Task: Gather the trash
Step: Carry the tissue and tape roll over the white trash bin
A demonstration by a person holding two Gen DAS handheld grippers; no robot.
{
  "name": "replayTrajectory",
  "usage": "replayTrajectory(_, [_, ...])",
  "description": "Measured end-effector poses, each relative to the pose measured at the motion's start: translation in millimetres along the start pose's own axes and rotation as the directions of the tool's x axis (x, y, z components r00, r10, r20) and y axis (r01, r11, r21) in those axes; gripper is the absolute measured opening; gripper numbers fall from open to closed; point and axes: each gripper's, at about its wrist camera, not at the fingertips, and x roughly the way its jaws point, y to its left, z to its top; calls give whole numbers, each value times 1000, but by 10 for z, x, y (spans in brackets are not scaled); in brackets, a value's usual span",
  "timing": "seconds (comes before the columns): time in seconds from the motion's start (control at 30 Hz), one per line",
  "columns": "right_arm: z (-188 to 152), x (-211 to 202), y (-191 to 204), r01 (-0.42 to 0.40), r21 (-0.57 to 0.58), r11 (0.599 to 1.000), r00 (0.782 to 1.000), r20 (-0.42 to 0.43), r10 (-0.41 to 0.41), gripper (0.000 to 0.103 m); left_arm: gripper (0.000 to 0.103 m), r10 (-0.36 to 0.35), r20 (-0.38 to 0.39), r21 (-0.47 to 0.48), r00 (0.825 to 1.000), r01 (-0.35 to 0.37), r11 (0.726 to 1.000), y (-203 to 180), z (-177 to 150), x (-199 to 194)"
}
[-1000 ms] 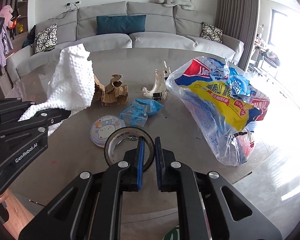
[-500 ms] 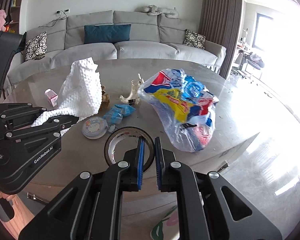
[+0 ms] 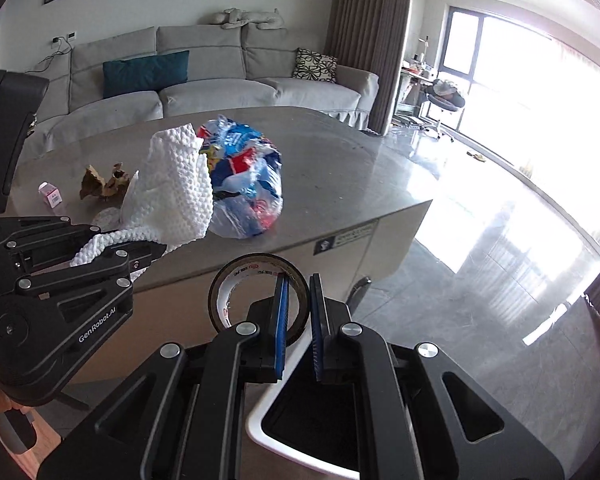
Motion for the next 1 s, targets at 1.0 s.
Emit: replayTrajectory(1.0, [-705, -30, -981, 190, 145, 971, 978, -115, -174, 11, 11, -155, -156, 177, 976, 181, 967, -1358, -233, 730])
